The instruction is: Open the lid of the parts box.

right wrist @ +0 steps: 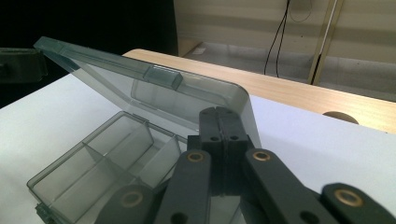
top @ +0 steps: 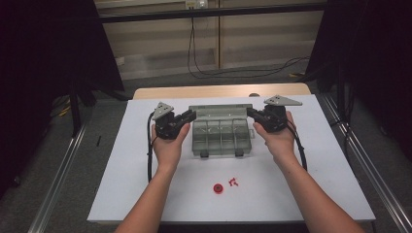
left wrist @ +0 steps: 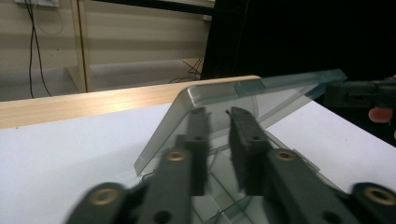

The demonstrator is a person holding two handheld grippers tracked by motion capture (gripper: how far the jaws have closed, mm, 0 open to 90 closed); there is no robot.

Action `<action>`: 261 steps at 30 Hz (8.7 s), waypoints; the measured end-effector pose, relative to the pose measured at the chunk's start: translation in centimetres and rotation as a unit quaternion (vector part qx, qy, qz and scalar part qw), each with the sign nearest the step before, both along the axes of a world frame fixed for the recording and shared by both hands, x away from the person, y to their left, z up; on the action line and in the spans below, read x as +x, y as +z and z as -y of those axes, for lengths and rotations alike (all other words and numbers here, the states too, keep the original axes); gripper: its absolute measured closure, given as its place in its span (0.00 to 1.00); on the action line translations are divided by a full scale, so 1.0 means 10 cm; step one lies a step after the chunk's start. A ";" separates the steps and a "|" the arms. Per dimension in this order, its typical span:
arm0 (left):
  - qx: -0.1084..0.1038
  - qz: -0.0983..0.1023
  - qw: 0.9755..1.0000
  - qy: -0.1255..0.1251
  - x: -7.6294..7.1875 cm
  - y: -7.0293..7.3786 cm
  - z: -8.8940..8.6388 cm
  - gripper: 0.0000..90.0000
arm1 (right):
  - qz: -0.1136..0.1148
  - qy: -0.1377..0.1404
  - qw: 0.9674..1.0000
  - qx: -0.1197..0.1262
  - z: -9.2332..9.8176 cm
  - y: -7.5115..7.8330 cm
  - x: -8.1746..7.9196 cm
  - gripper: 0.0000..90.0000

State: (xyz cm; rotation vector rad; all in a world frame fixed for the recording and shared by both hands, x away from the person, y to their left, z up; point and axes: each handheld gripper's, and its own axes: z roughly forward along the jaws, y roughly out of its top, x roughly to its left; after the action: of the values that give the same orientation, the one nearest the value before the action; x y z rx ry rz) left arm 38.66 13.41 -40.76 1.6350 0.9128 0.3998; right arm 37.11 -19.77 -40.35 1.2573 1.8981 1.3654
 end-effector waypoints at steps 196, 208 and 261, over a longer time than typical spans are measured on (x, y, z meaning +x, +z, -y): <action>0.055 -0.227 0.967 0.098 1.19 -0.52 0.20 1.00 | -0.151 -0.095 0.983 0.050 0.08 -0.71 0.99 0.96; 0.038 -0.189 0.977 0.092 1.11 -0.45 0.18 0.77 | -0.125 -0.095 0.987 0.023 0.10 -0.61 0.94 0.83; 0.023 -0.043 0.999 -0.005 -0.02 -0.21 -0.25 0.00 | -0.044 -0.001 0.999 0.005 0.19 -0.25 -0.20 0.00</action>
State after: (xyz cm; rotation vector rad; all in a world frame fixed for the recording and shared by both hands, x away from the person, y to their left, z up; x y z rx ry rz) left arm 38.49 15.96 -42.88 1.7082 0.9665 0.3477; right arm 35.16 -21.65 -42.82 1.3455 1.9498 1.3407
